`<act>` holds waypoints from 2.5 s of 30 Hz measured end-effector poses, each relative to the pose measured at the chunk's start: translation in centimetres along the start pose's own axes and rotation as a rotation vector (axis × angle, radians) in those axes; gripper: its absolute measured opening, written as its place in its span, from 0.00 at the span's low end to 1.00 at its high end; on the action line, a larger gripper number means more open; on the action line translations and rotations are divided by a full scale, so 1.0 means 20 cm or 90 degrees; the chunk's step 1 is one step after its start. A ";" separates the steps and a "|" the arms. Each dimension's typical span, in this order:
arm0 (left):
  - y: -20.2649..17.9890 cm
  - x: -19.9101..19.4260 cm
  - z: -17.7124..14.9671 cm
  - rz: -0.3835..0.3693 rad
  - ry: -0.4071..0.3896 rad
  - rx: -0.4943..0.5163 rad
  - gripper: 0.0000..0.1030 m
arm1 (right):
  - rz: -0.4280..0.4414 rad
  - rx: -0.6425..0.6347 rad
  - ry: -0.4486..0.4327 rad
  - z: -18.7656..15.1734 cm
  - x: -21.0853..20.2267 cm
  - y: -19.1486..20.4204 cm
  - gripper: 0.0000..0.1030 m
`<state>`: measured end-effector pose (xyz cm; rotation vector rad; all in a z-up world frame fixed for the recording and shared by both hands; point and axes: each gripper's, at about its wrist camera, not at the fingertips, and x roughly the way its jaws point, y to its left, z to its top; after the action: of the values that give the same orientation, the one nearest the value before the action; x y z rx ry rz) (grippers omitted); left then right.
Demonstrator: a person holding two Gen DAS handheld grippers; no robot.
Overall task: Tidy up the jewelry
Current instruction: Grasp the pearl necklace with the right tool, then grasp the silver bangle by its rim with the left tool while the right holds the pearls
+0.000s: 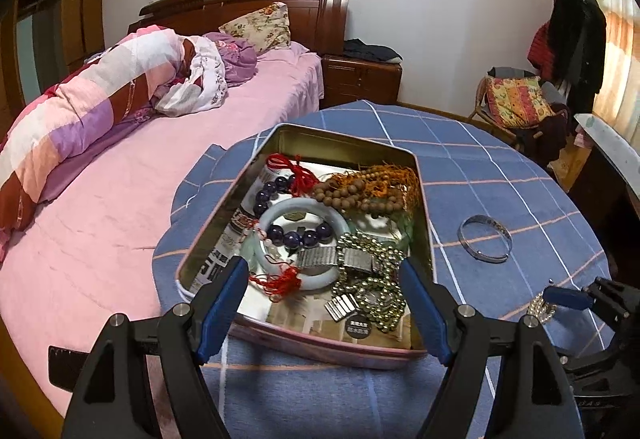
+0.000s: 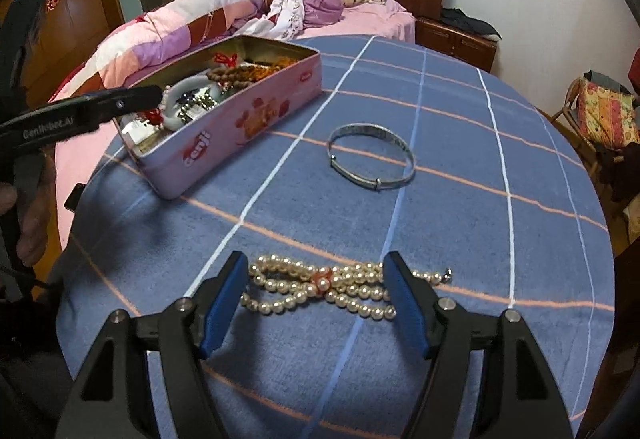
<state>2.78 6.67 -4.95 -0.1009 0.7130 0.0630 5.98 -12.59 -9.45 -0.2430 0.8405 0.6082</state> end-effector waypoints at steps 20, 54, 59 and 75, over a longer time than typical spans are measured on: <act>-0.14 0.00 0.05 -0.019 -0.012 0.029 0.75 | -0.057 0.019 0.053 0.07 0.12 0.00 0.61; -0.64 0.24 0.08 -0.094 0.041 0.140 0.75 | -0.083 0.080 0.008 -0.01 0.00 -0.29 0.14; -0.69 0.27 0.08 -0.105 0.050 0.154 0.75 | -0.116 0.111 -0.006 0.00 -0.02 -0.38 0.10; -0.82 0.45 0.08 -0.109 0.102 0.177 0.75 | -0.118 0.140 -0.011 -0.01 -0.04 -0.48 0.12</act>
<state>12.11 -9.29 -8.56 0.1004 0.8631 -0.2103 11.18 -20.67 -9.36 -0.1133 0.8510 0.3411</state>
